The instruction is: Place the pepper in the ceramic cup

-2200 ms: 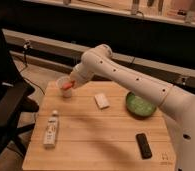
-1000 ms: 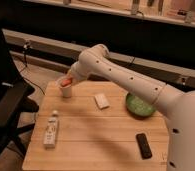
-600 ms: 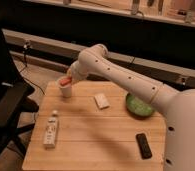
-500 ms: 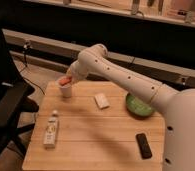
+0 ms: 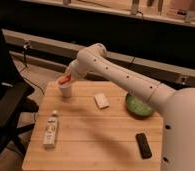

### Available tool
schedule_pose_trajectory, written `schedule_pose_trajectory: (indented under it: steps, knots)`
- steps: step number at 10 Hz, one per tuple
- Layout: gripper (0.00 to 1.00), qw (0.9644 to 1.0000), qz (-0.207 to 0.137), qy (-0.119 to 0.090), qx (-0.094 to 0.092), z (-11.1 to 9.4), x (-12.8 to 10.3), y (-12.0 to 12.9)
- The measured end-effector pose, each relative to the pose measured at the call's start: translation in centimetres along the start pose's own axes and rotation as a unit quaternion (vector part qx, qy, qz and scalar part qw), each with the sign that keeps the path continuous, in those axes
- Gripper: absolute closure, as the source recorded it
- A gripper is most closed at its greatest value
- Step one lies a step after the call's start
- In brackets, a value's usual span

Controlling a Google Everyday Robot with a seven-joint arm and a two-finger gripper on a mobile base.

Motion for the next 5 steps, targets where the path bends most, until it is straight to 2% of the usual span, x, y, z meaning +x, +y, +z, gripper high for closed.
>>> schedule_pose_trajectory:
  steps: [2,5]
  knots:
    - [1.00,0.9998,-0.020,0.002,0.004,0.7,0.1,-1.1]
    - [1.00,0.9993,-0.037,0.002,0.000,1.9,0.1,-2.7]
